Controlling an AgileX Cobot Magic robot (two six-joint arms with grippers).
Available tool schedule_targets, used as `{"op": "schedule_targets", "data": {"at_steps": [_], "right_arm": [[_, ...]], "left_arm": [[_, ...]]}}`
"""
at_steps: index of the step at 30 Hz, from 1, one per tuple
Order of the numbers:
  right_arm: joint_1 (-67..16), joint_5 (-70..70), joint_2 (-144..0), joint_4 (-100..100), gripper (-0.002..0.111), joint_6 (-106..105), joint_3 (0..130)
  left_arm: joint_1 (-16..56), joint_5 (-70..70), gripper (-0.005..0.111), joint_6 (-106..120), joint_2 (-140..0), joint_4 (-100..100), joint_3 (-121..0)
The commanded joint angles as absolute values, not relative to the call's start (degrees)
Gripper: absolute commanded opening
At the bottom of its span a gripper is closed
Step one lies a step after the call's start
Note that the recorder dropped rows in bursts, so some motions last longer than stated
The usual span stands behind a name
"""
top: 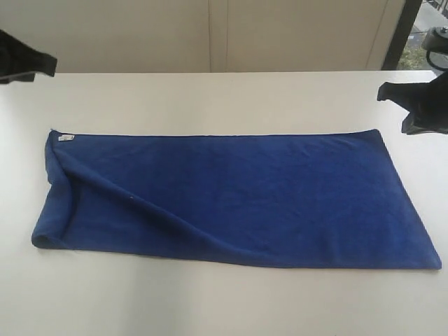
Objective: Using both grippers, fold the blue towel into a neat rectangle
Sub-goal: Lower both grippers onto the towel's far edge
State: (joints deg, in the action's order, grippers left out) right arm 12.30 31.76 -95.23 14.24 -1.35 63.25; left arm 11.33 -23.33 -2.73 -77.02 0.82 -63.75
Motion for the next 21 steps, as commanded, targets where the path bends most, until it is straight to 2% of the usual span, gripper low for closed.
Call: {"op": "schedule_targets", "data": {"at_steps": [1, 8, 12, 21], "right_arm": [[12.4, 35.4, -94.8, 22.5, 0.0, -13.3, 63.2], [12.4, 41.7, -95.1, 40.6, 0.0, -31.7, 63.2], [12.4, 42.8, -96.4, 41.4, 0.0, -32.1, 63.2], [11.9, 45.1, -102.3, 41.4, 0.0, -32.3, 63.2]], "left_arm": [[11.7, -29.6, 0.0, -3.4, -79.9, -4.2, -64.0], [14.3, -32.1, 0.0, 1.8, -86.8, -12.0, -64.0], [16.7, -32.2, 0.0, 1.8, -89.5, -11.9, -63.0], [16.8, -25.5, 0.0, 1.8, -92.4, -11.5, -53.7]]}}
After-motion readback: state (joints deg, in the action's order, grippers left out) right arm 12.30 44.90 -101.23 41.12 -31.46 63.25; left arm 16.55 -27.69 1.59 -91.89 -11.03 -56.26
